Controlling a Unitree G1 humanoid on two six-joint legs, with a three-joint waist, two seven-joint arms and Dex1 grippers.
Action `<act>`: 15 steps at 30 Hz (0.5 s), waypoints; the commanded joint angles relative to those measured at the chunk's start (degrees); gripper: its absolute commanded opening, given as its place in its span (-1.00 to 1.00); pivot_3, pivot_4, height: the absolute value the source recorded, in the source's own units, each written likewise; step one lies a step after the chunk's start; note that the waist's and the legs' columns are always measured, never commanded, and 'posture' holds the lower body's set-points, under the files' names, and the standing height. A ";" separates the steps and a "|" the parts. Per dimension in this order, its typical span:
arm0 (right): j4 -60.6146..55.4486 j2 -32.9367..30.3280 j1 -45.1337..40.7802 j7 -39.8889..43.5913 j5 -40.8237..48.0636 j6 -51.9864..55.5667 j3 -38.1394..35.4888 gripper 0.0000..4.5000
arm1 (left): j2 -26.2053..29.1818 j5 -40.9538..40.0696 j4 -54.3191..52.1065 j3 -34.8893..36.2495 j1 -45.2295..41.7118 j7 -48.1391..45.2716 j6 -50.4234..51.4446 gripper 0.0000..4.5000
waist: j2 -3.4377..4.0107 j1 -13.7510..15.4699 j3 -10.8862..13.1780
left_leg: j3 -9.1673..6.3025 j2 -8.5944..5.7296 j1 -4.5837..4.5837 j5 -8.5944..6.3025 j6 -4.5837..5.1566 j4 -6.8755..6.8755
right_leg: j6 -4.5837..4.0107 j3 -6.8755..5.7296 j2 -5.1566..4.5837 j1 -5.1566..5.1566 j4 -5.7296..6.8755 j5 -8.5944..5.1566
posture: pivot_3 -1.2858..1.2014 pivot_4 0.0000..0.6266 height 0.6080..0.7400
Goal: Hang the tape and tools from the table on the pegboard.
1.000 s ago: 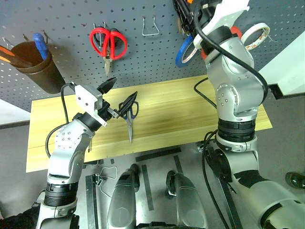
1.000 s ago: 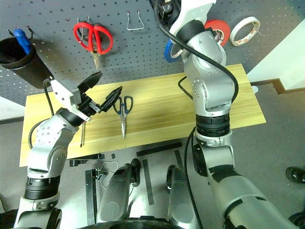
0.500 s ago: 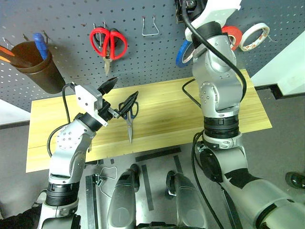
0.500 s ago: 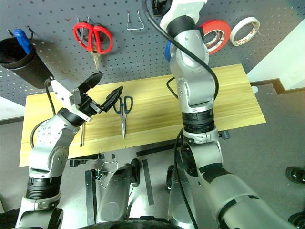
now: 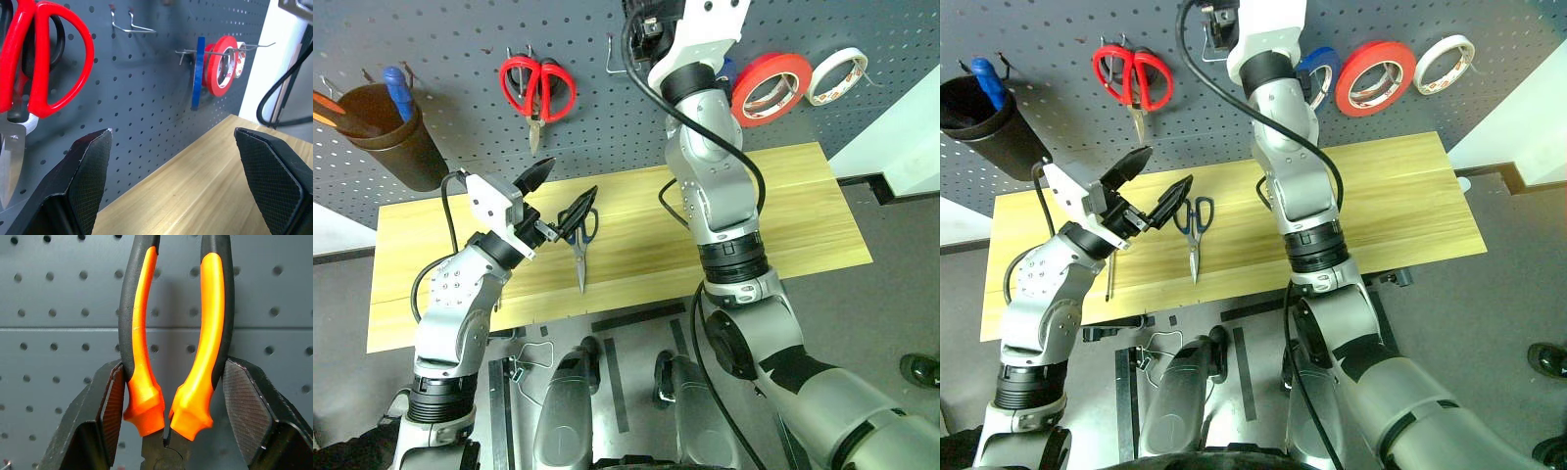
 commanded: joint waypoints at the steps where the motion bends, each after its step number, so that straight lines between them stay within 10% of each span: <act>1: -0.38 0.80 -2.82 -0.03 -0.56 -3.35 0.45 0.16 | -0.17 -1.48 -4.54 0.66 -0.43 0.88 -0.13 0.85 | 0.00 0.01 0.00 | -0.01 0.00 0.00 0.00 0.00 0.01 | 0.00 0.00 0.00 0.00 0.00 0.00 | 0.14 0.11 1.00; 15: 7.68 1.19 -6.17 -0.01 -1.04 -7.40 0.47 0.16 | 0.56 -3.03 -7.61 1.04 1.04 2.43 1.49 0.85 | 0.02 0.00 0.01 | -0.04 0.03 0.01 0.00 0.00 0.11 | -0.01 0.02 0.01 0.00 0.10 0.00 | 0.14 0.18 1.00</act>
